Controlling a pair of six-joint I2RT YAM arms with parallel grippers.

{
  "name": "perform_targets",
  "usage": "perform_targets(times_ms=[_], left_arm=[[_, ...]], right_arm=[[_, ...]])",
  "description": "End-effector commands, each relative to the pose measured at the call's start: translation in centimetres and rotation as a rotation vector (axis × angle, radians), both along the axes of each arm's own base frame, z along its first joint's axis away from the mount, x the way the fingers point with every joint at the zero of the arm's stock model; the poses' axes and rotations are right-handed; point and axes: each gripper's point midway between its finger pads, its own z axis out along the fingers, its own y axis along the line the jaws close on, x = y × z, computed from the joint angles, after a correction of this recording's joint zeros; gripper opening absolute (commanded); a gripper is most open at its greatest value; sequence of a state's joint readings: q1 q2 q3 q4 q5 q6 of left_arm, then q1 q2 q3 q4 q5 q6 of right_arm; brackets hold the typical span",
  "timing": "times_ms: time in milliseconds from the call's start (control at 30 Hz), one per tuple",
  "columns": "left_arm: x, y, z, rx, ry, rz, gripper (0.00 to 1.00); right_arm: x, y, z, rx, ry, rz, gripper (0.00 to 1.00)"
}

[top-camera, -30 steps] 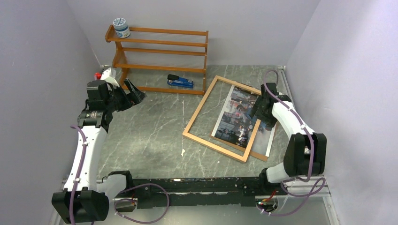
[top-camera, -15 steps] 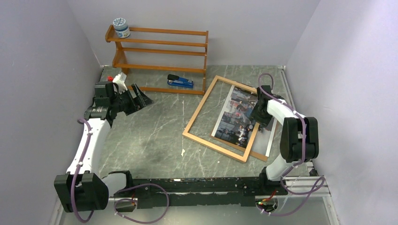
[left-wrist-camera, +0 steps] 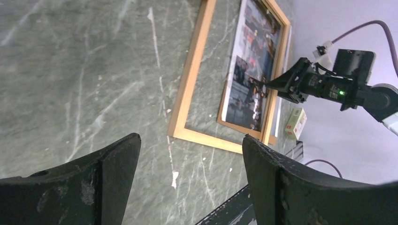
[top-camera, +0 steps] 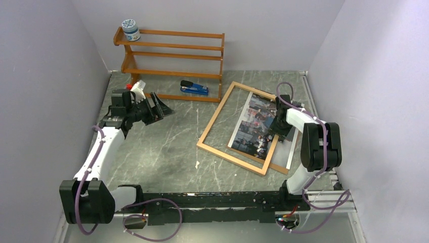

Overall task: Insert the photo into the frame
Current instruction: Turn over the photo frame at the center of the board.

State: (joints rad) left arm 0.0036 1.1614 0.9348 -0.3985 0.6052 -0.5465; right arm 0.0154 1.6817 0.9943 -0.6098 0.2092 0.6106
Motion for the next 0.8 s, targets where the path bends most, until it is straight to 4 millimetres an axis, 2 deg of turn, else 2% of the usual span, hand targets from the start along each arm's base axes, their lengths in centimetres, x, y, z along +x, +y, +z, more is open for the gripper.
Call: perform_targets(times_ms=[0, 100, 167, 267, 367, 533, 600, 633, 767], left_arm=[[0.4, -2.6, 1.4, -0.051, -0.062, -0.076, 0.85], [0.4, -4.6, 1.7, -0.061, -0.077, -0.126, 0.85], [0.3, -6.3, 1.9, -0.063, -0.088, -0.164, 0.85], [-0.2, -10.0, 2.2, -0.060, -0.103, -0.250, 0.85], [-1.0, -14.6, 2.1, -0.042, -0.114, -0.356, 0.85], [-3.2, -23.8, 2.2, 0.009, -0.173, -0.573, 0.86], [-4.2, -27.1, 2.0, 0.036, -0.194, -0.660, 0.86], [-4.7, -28.7, 0.9, 0.058, -0.184, -0.702, 0.87], [-6.3, -33.4, 0.3, 0.065, -0.230, -0.809, 0.87]], right_arm=[[0.0, -0.5, -0.4, -0.016, -0.017, -0.018, 0.41], [0.0, -0.6, 0.5, -0.022, -0.036, -0.024, 0.33], [0.0, -0.7, 1.7, -0.029, -0.059, -0.031, 0.31], [-0.2, -0.8, 3.7, -0.036, -0.097, -0.035, 0.30], [-0.8, -0.8, 5.4, -0.033, -0.118, -0.043, 0.29], [-2.3, -0.7, 7.3, -0.021, -0.139, -0.054, 0.29], [-2.8, -0.6, 8.0, -0.017, -0.146, -0.053, 0.28], [-3.0, -0.6, 8.2, -0.015, -0.150, -0.053, 0.28], [-3.8, -0.3, 9.1, 0.001, -0.160, -0.054, 0.28]])
